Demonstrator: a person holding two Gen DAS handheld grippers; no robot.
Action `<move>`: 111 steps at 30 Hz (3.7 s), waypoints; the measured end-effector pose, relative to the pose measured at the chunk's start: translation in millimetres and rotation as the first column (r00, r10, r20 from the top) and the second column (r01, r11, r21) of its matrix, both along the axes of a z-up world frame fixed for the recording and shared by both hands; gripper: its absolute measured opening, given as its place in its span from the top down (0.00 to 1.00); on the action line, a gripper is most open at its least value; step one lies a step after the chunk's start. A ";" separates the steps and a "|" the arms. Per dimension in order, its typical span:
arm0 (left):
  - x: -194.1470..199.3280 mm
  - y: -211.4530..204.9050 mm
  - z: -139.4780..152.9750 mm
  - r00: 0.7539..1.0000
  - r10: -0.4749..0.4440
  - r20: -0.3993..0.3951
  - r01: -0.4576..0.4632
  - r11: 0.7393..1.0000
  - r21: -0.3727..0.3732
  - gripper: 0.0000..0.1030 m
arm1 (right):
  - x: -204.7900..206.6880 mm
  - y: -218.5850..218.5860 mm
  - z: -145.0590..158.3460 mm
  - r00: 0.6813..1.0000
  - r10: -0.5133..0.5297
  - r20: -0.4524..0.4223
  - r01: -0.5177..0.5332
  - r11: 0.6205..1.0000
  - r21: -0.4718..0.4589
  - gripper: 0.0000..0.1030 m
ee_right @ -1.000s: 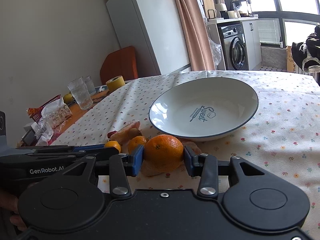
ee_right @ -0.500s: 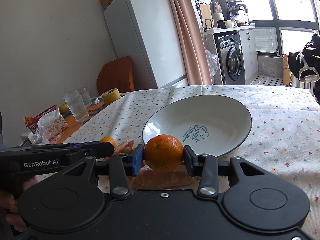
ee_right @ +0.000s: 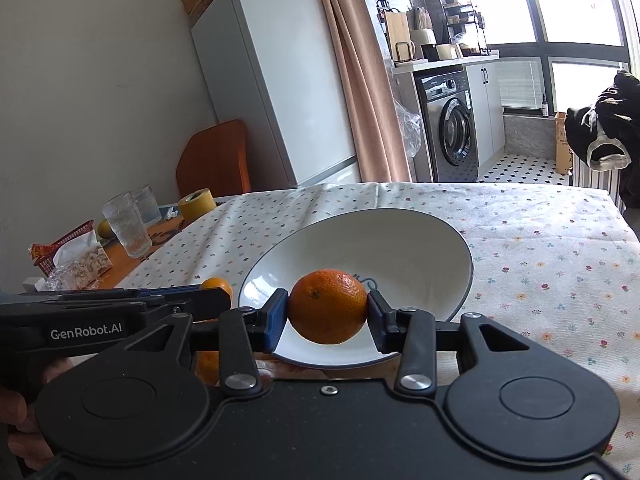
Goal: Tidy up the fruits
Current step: 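Carry the mandarin into the white bowl and open the right gripper, then withdraw the right gripper from the bowl toward the peeled pomelo segment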
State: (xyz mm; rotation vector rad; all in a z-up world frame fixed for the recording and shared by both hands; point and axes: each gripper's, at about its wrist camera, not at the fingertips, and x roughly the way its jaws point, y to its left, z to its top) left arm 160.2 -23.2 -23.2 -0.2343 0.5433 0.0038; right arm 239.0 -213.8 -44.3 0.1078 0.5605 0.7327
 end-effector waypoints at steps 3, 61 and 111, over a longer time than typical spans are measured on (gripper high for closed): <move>11.5 -2.9 -3.5 1.000 -0.002 -0.009 0.002 1.000 -0.016 0.80 | 10.2 -0.8 -1.1 1.000 -0.014 -0.014 0.014 1.000 -0.009 0.61; -42.3 32.8 6.3 0.992 0.124 0.011 -0.124 0.992 -0.004 0.11 | -25.9 -2.8 4.0 0.999 -0.041 -0.017 0.042 0.999 0.015 0.00; -109.5 83.3 -17.7 0.988 0.142 -0.057 -0.142 0.990 -0.001 0.11 | -84.4 54.3 -19.1 0.997 0.029 -0.078 -0.037 0.994 -0.100 0.00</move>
